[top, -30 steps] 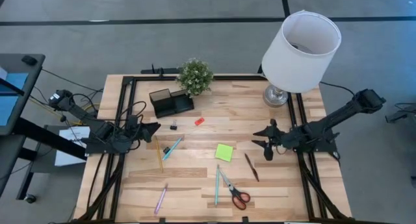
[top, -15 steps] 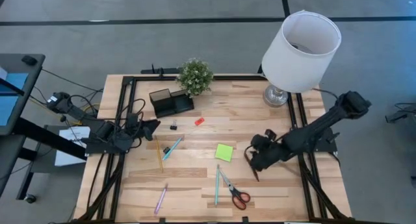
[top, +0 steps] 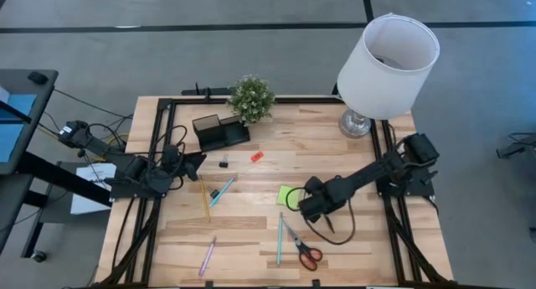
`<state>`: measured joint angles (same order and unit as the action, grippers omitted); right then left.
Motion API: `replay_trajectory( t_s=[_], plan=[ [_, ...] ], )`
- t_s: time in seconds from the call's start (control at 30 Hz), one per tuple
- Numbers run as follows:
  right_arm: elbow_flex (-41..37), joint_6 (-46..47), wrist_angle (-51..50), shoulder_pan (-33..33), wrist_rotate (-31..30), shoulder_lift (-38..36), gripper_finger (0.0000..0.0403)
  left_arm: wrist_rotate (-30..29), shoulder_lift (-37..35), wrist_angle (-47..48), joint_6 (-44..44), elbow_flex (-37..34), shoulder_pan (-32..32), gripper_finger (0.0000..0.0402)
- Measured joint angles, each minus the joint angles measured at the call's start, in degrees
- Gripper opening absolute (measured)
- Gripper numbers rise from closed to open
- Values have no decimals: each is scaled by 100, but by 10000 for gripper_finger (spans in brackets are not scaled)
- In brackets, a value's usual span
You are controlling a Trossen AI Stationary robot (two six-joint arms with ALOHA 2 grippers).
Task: Pick and place office supplies into organizer
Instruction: Put the brown pen into the black organizer
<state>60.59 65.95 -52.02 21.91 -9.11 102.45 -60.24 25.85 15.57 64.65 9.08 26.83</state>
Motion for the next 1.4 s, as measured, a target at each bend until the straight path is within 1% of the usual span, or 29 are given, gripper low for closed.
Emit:
replay_trajectory(
  t_s=[0.07,0.2,0.27,0.37,0.63,0.77,0.87,0.97,1.1,1.2,1.27,1.33,1.4],
  plan=[
    [133,56,-58,-64,150,95,140,80,0,0,-71,2,0,145],
    [363,158,245,-70,191,163,133,345,0,13,-85,79,0,145],
    [460,240,195,-70,239,141,132,453,0,15,-129,127,0,145],
    [492,533,128,-65,328,162,133,598,0,15,-351,207,0,145],
    [492,1404,178,102,331,162,132,879,0,28,-707,329,0,145],
    [491,1657,320,239,328,331,129,880,0,20,-809,334,0,145],
    [500,1655,512,260,325,566,127,837,-1,12,-867,334,0,145],
    [538,1524,493,238,299,803,127,772,-2,2,-899,334,0,145],
    [558,1461,469,161,288,922,123,744,-2,-2,-904,334,0,145],
    [558,1456,475,167,182,922,111,744,-2,-2,-919,334,0,145],
    [547,1452,496,168,128,902,96,744,-2,-2,-943,334,0,145],
    [535,1413,526,168,123,881,72,742,-2,-2,-943,334,0,145],
    [529,1176,564,162,119,878,45,742,-2,-2,-945,334,0,145]
  ],
)
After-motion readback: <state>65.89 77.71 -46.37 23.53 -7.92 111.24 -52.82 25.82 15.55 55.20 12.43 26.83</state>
